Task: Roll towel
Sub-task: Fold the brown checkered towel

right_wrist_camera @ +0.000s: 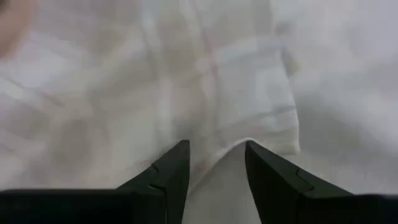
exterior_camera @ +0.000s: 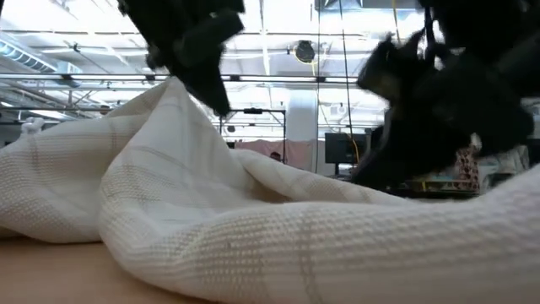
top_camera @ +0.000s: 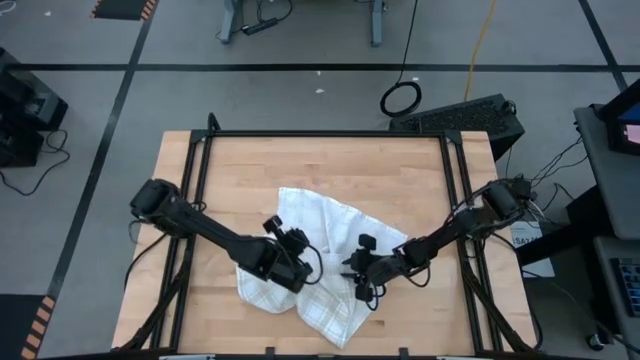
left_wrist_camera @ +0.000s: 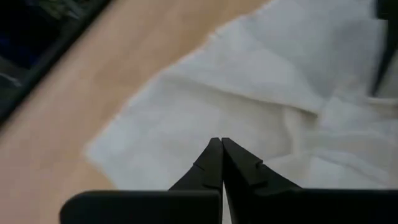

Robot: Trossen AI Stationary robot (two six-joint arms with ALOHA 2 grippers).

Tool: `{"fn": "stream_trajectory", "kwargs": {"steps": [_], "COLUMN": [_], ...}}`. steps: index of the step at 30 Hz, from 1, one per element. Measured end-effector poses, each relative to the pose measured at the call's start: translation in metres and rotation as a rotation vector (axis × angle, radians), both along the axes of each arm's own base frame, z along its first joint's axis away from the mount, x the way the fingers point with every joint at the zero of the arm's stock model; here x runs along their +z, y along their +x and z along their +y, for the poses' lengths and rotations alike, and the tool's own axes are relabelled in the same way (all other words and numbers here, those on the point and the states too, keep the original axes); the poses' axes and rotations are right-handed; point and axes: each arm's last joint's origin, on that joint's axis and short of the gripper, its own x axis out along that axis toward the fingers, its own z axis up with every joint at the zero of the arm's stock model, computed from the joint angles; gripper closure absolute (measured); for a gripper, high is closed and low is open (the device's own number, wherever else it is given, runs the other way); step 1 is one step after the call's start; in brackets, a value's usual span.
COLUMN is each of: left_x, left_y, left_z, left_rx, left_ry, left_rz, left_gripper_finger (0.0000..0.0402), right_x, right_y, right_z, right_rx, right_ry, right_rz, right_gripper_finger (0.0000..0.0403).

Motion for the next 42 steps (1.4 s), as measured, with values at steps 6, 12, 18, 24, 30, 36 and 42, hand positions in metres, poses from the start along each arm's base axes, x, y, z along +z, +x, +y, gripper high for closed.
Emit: {"fn": "stream_trajectory", "kwargs": {"steps": [6, 12, 18, 24, 30, 36, 42], "left_x": [0.008, -0.017, -0.047, -0.083, -0.093, -0.092, -0.082], "left_y": [-0.024, -0.040, -0.065, -0.078, -0.071, -0.054, -0.047], "left_z": [0.015, 0.000, -0.005, 0.014, 0.057, 0.133, 0.215], "left_rx": [0.114, 0.184, 0.232, 0.195, 0.136, 0.094, 0.076], "left_ry": [-0.015, -0.257, -0.307, -0.354, -0.172, -0.001, 0.082], "left_rz": [0.046, 0.134, 0.238, 0.290, 0.334, 0.448, 0.479], "left_gripper_finger": [0.0397, 0.0398, 0.0398, 0.0398, 0.0398, 0.0398, 0.0398], "right_x": [0.039, 0.055, 0.024, -0.006, -0.020, -0.022, -0.022], "right_y": [-0.013, -0.033, -0.047, -0.071, -0.091, -0.102, -0.111], "right_z": [-0.004, -0.019, -0.042, -0.059, -0.063, -0.047, -0.028], "right_rx": [0.042, -0.003, -0.147, -0.263, -0.411, -0.483, -0.540], "right_ry": [-0.048, -0.228, -0.251, -0.123, 0.001, 0.127, 0.263], "right_rz": [-0.011, 0.091, 0.109, 0.138, 0.175, 0.159, 0.092], "right_gripper_finger": [0.0257, 0.0257, 0.0257, 0.0257, 0.0257, 0.0257, 0.0257]}}
